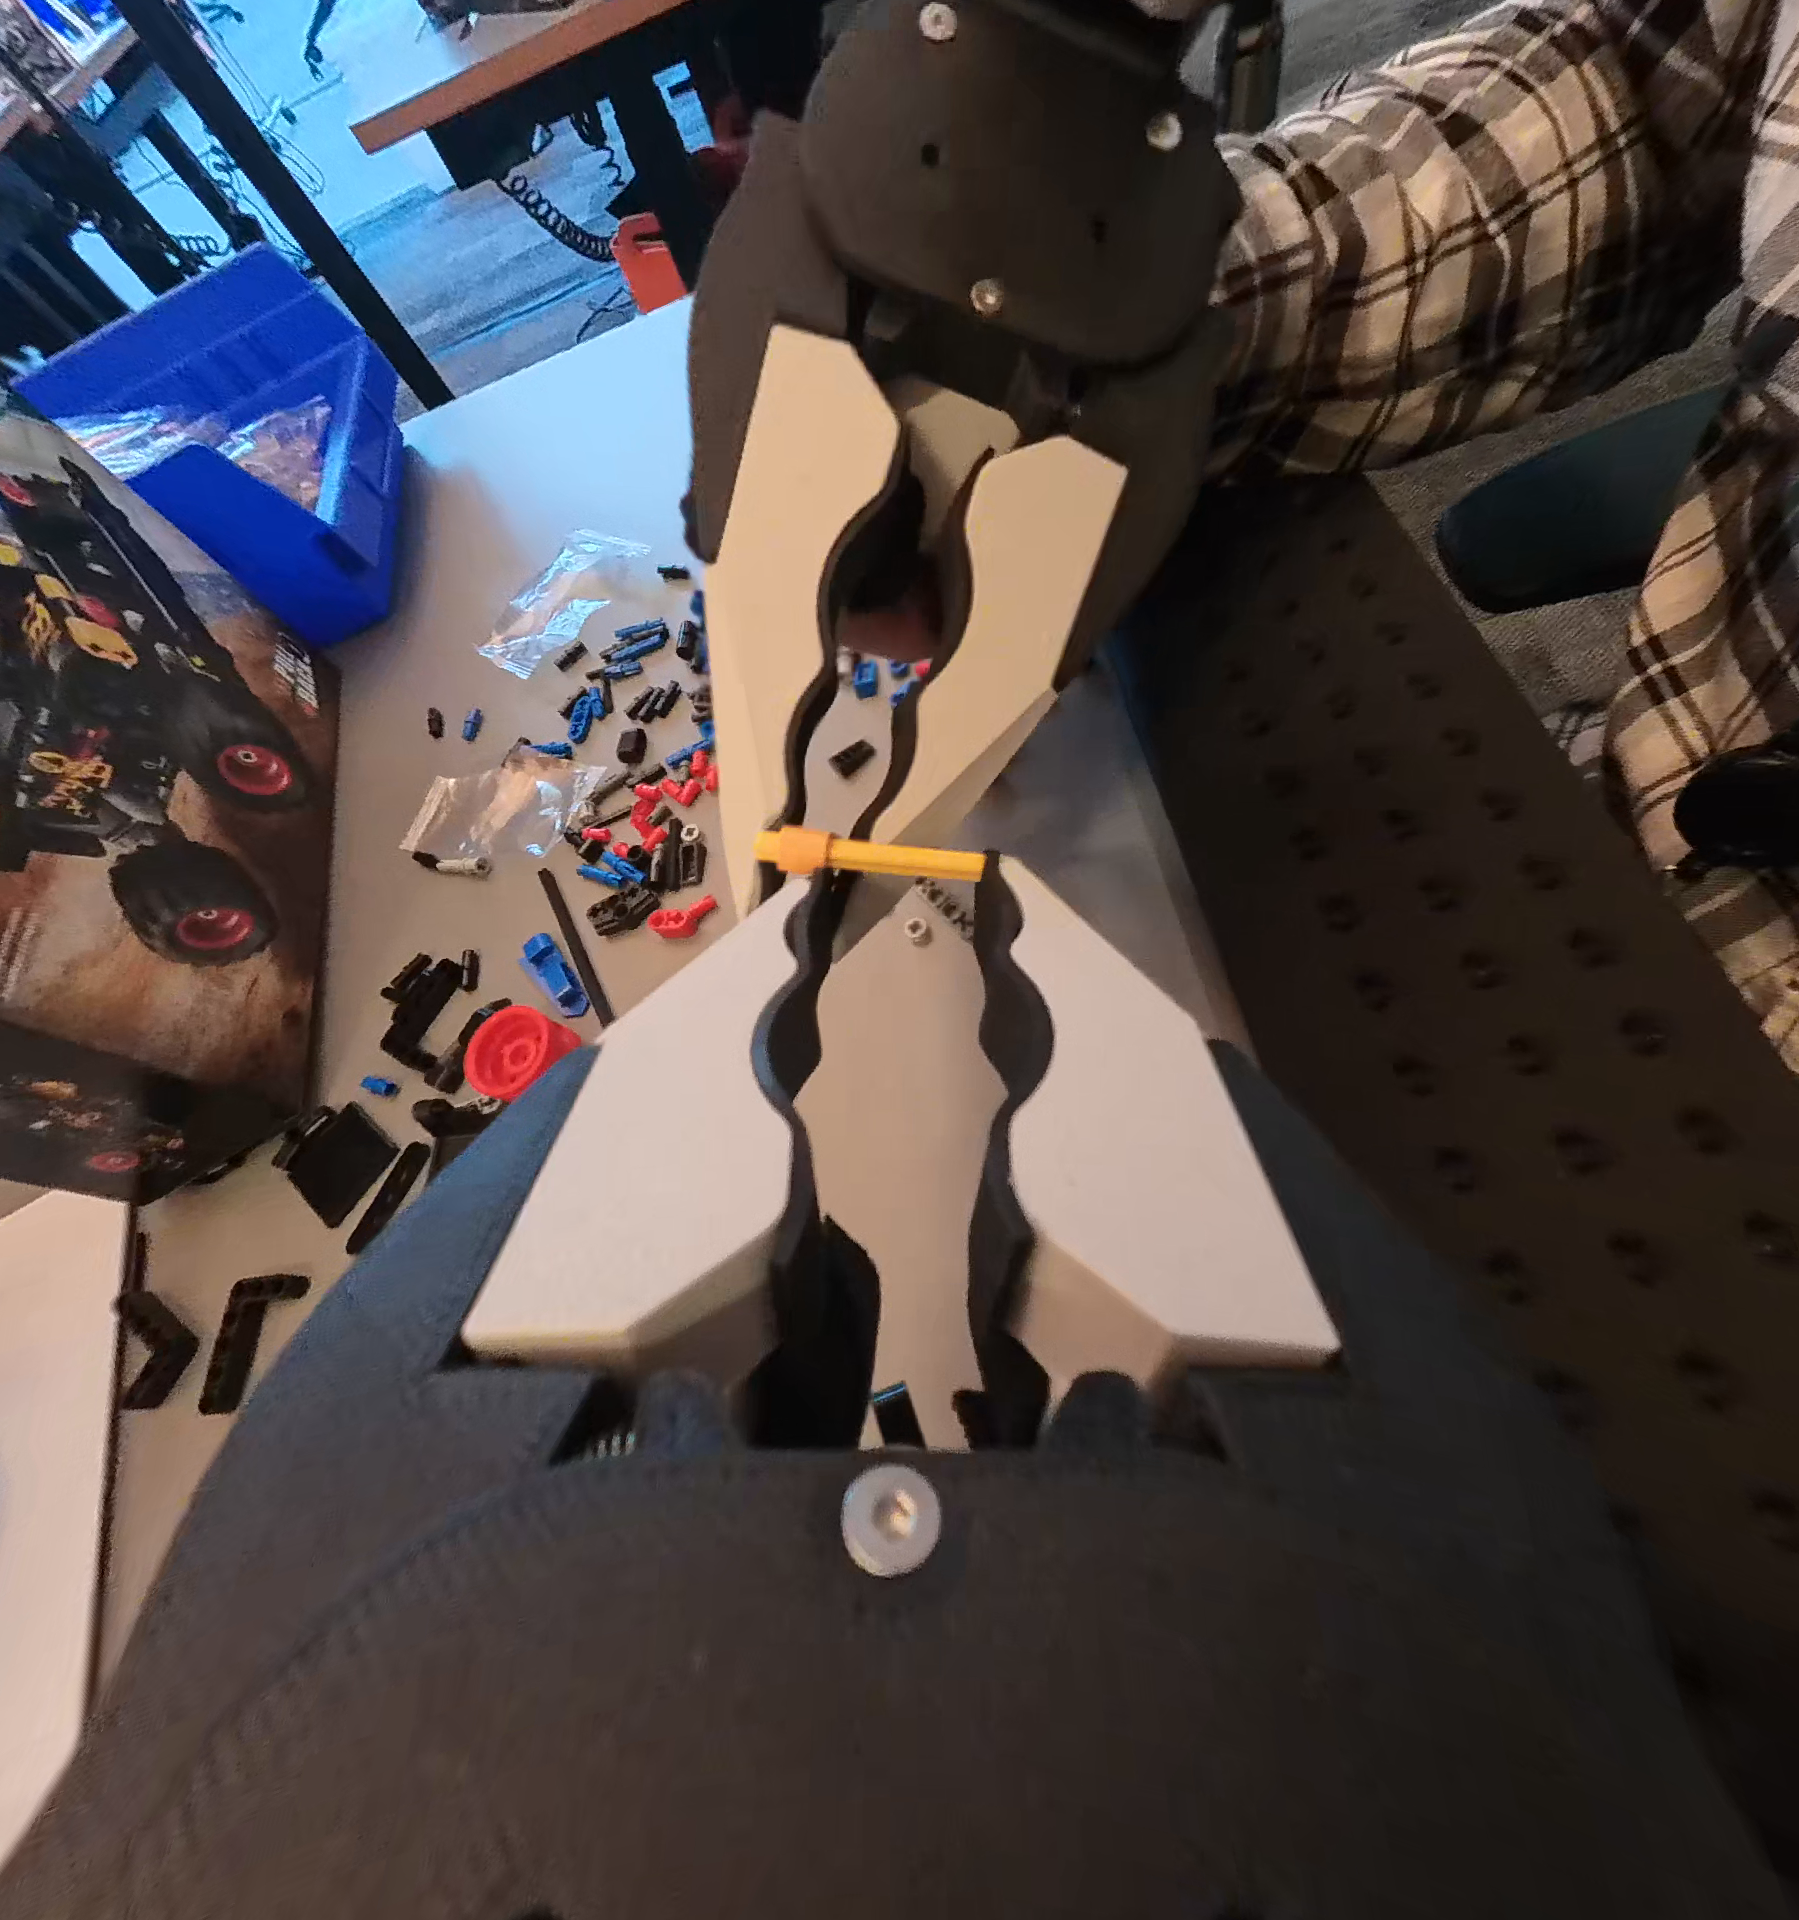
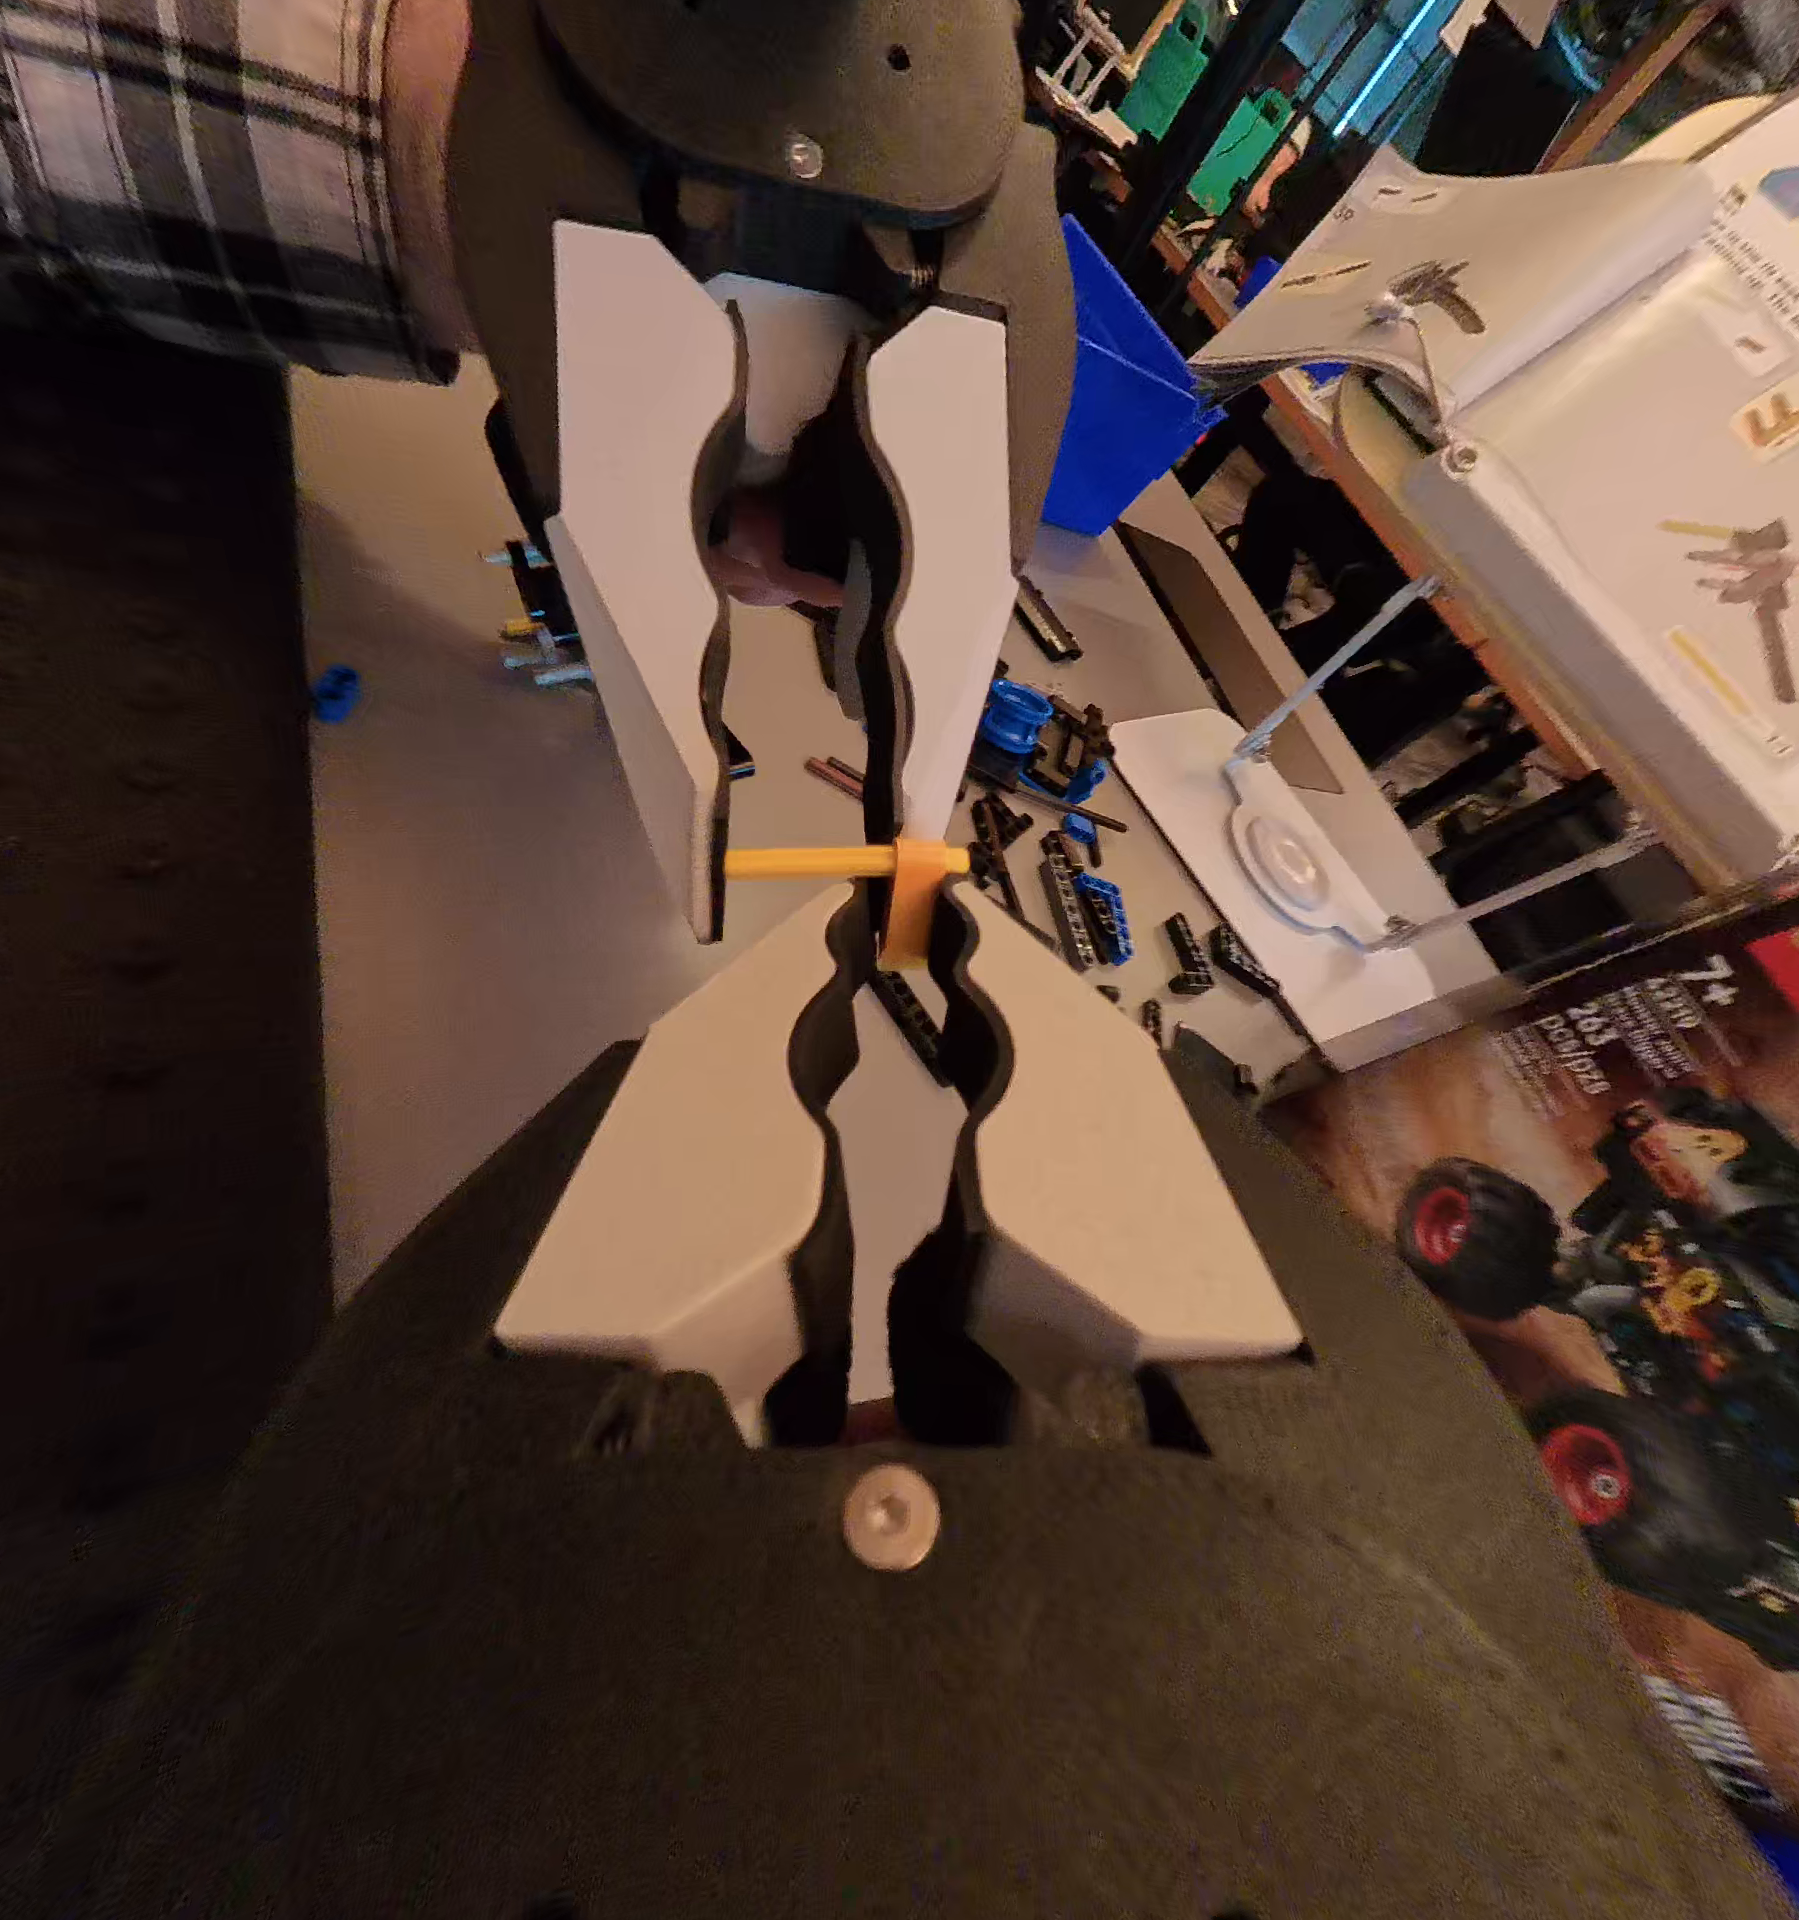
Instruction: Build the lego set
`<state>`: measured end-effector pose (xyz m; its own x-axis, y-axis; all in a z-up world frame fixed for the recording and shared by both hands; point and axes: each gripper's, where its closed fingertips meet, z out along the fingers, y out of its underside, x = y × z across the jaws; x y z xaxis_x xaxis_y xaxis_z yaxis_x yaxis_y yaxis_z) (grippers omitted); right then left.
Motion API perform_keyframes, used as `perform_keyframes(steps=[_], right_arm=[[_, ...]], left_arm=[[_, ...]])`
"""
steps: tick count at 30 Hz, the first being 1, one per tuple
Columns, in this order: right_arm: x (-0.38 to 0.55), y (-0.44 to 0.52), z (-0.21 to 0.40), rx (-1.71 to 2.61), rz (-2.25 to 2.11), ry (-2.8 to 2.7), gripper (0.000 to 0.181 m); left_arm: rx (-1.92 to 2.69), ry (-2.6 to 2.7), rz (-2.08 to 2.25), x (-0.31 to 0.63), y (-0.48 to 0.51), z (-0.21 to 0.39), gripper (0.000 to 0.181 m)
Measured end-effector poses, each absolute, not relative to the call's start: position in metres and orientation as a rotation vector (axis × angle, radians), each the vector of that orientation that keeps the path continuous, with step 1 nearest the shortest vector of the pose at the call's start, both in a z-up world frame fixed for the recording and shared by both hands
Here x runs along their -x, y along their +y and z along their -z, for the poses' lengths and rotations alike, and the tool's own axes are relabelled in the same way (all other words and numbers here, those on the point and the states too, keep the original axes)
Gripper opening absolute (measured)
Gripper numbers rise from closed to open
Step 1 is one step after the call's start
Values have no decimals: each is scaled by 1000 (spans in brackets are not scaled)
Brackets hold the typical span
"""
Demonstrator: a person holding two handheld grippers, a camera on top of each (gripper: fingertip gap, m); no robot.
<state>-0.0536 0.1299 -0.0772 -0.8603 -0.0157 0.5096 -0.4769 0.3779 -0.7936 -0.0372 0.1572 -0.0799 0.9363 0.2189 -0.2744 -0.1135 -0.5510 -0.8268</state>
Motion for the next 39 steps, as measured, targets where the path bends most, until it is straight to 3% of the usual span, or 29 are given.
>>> perform_keyframes(steps=[11, 14, 27, 39], right_arm=[[46, 130, 66, -471, -1574, -2168, 8], [48, 128, 59, -402, -1664, -2200, 20], [62, 128, 64, -331, -1615, -2212, 20], [62, 132, 63, -406, -1589, -2166, 6]], left_arm=[[2035, -80, -307, 28, 158, 70, 27], [2037, -62, -408, 31, 155, 64, 15], [2079, -84, -548, 43, 153, 70, 14], [2000, -162, -423, 42, 160, 67, 29]])
